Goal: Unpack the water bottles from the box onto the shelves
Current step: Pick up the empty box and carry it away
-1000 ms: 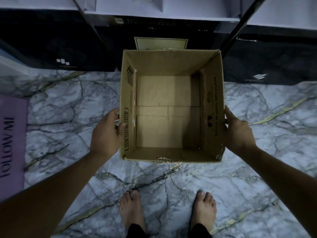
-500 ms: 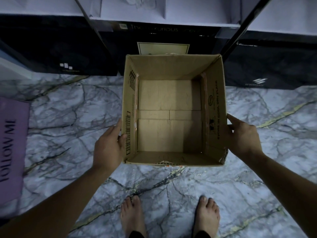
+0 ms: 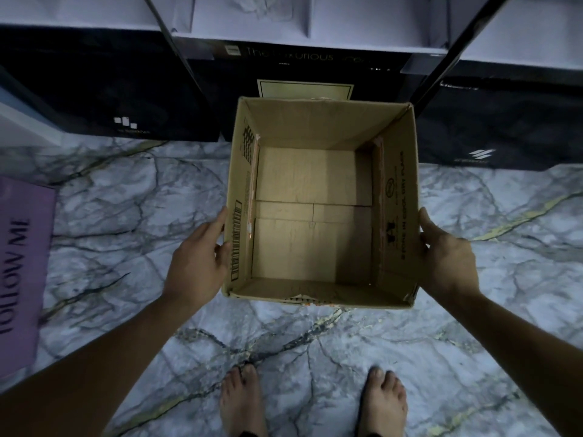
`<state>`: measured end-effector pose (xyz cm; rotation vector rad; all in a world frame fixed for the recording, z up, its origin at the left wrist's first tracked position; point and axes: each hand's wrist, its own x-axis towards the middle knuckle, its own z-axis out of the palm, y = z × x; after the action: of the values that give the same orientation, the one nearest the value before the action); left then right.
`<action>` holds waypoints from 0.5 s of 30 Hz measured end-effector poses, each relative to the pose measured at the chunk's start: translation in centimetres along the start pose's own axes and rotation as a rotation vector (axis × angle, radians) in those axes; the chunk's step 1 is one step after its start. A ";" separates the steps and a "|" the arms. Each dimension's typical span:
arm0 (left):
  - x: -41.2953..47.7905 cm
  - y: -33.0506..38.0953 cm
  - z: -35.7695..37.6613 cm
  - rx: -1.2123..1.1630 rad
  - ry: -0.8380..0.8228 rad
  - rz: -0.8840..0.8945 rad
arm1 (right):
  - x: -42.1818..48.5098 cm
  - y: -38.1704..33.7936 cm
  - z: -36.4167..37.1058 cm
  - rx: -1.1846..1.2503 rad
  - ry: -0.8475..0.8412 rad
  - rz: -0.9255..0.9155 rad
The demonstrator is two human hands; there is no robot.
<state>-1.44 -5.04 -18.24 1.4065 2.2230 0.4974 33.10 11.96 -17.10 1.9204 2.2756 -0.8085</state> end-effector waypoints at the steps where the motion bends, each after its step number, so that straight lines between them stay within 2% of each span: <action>1: 0.1 -0.1 0.1 0.011 -0.004 0.000 | 0.3 0.3 0.0 -0.014 0.008 -0.010; 6: 0.3 0.0 0.1 0.022 -0.012 0.019 | 0.9 0.9 -0.1 -0.028 0.041 -0.033; 12: 0.3 0.7 -0.2 -0.001 -0.020 -0.039 | 0.7 0.7 0.3 -0.003 0.083 -0.021; 15: 0.1 0.9 -0.1 -0.001 -0.025 -0.043 | 0.6 1.0 0.0 -0.016 0.037 -0.025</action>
<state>-0.89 -4.64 -17.71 1.3548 2.2278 0.4637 33.92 12.59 -17.74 1.9202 2.3236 -0.7619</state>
